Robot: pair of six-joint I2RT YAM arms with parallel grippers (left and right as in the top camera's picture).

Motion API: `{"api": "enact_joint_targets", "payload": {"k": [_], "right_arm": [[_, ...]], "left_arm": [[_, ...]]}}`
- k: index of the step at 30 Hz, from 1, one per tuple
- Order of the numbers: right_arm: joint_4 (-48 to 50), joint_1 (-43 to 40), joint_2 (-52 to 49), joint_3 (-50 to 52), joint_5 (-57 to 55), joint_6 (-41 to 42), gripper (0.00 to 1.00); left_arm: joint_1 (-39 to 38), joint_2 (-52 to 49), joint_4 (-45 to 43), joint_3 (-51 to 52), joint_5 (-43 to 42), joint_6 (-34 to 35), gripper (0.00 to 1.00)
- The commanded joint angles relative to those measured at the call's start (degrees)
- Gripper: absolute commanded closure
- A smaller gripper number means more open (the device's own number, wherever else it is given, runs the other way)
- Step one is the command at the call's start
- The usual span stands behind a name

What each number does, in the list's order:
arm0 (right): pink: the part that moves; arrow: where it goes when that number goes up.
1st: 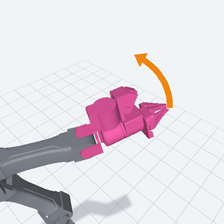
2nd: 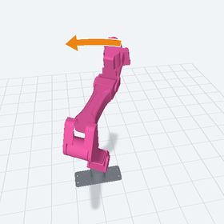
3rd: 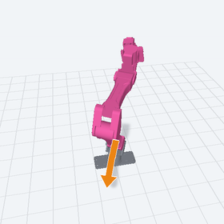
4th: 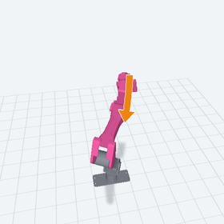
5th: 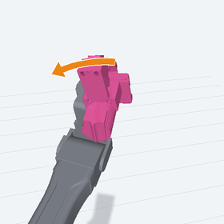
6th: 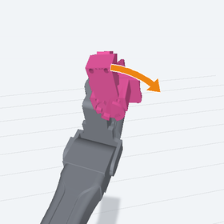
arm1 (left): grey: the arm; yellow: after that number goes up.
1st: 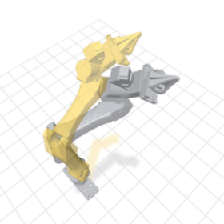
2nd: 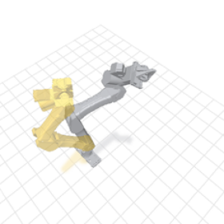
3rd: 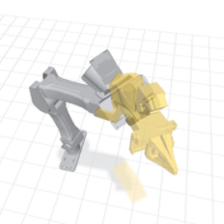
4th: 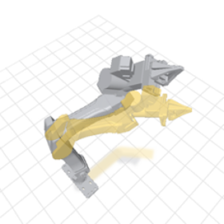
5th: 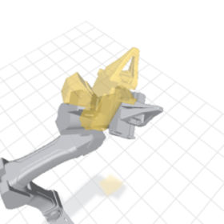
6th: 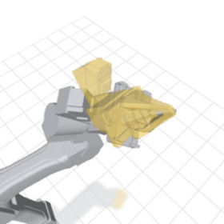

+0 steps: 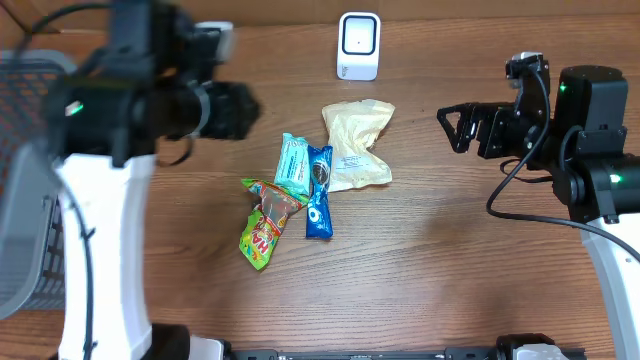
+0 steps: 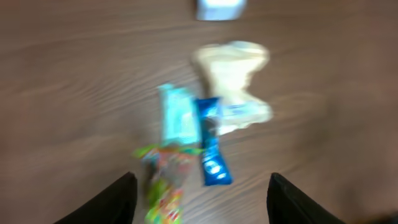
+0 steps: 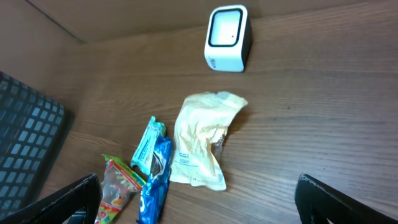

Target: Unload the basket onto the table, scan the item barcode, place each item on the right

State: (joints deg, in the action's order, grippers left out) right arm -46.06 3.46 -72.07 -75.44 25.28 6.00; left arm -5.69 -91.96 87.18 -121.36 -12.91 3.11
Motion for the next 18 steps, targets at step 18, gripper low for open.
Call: {"api": "enact_joint_targets", "payload": {"k": [18], "right_arm": [[6.23, 2.49, -23.65, -1.40, 4.39, 8.20, 0.12]], "left_arm": [[16.06, 0.35, -0.15, 7.63, 16.90, 8.15, 0.34]]}}
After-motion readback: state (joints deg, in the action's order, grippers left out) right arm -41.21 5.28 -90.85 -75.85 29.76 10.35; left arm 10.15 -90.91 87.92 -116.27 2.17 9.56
